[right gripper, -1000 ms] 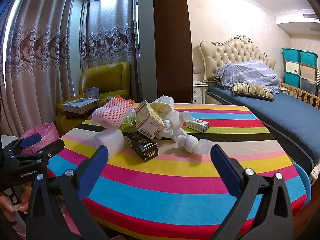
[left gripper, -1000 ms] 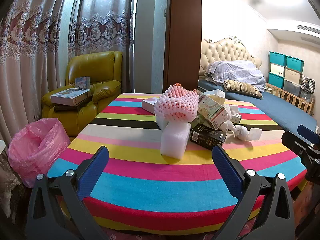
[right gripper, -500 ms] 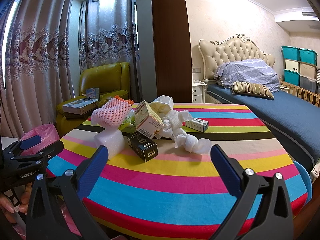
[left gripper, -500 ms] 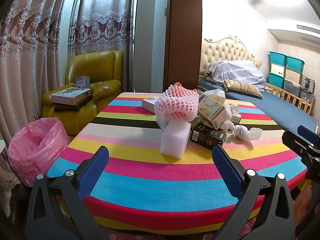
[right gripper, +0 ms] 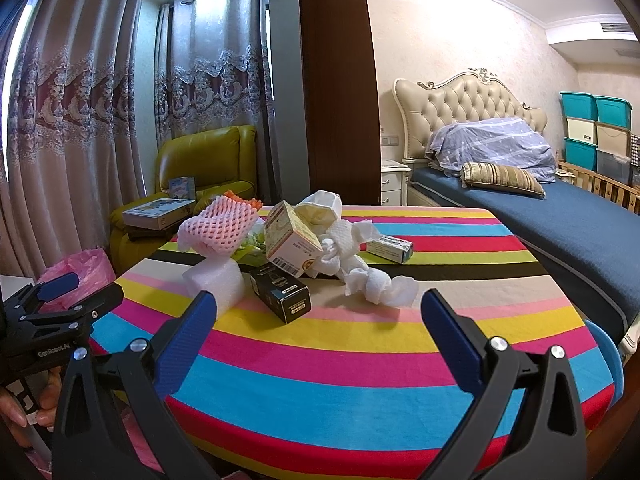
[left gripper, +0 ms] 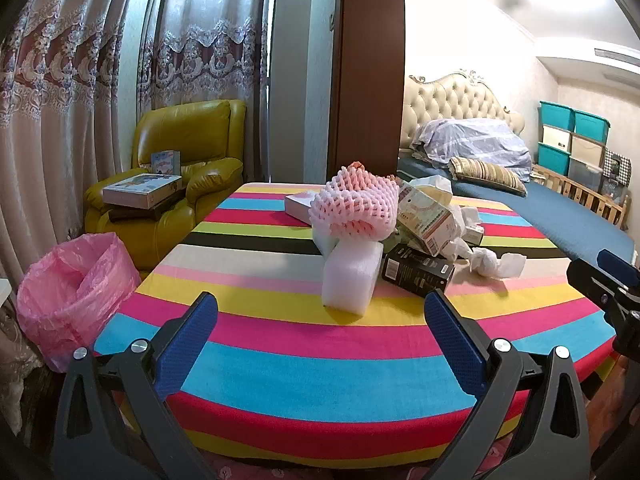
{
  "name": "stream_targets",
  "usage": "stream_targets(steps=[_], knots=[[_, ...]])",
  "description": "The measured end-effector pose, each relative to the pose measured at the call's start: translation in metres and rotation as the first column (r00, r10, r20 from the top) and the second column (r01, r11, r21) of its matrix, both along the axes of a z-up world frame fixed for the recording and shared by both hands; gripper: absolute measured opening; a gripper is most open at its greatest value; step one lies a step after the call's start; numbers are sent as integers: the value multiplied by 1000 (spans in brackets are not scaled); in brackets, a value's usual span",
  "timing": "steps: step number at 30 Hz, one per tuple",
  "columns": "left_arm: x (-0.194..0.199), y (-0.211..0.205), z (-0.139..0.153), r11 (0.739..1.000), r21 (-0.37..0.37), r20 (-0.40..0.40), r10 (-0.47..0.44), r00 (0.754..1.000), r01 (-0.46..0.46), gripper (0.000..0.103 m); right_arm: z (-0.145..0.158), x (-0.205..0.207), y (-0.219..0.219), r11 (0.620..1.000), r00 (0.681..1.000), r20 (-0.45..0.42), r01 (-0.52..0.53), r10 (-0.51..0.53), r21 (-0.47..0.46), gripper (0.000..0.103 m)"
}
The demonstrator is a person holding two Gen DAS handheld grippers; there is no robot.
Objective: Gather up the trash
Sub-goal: 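Grasp the crumpled white tissue with the right tool while the left tool grasps the pink foam net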
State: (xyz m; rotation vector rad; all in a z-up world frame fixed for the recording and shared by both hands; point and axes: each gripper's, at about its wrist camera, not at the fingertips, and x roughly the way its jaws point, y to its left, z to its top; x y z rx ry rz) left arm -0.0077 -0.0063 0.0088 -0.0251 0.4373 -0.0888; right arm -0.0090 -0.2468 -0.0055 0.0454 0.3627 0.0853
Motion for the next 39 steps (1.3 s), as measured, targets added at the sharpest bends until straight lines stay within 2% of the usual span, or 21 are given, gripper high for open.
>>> stream_targets(steps=[4, 10, 16, 19, 22, 25, 27, 30, 36, 39], knots=[[0, 0, -3, 1000, 3, -8, 0, 1000, 0, 97, -2, 4, 0, 1000, 1000, -25, 10, -10, -17, 99], [11, 0, -7, 1000, 8, -21, 0, 1000, 0, 97, -7, 11, -1, 995, 998, -5, 60, -61, -84, 99], [32, 1, -12, 999, 12, -82, -30, 996, 31, 97, -18, 35, -10, 991, 996, -17, 88, -91, -100, 99], [50, -8, -16, 997, 55, -131, -49, 990, 56, 97, -27, 63, -23, 992, 988, -106, 104, -111, -75, 99], [69, -17, -23, 994, 35, -182, -96, 979, 104, 97, -41, 90, -34, 992, 970, -206, 117, -126, -54, 99], [89, -30, -33, 984, 41, -244, -161, 956, 176, 96, -50, 115, -39, 995, 962, -257, 84, -96, -56, 99], [97, -36, -36, 981, 58, -261, -165, 951, 187, 96, -57, 140, -43, 998, 938, -340, 57, -68, -42, 92], [107, -35, -39, 983, 41, -265, -162, 950, 179, 96, -68, 171, -43, 999, 897, -441, 10, -30, -49, 91], [133, -22, -43, 989, 1, -306, -138, 942, 145, 96, -76, 206, -32, 985, 875, -483, -83, 1, -148, 91], [141, -19, -35, 989, -35, -301, -144, 943, 140, 96, -81, 216, -28, 981, 868, -496, -111, 17, -159, 90]])
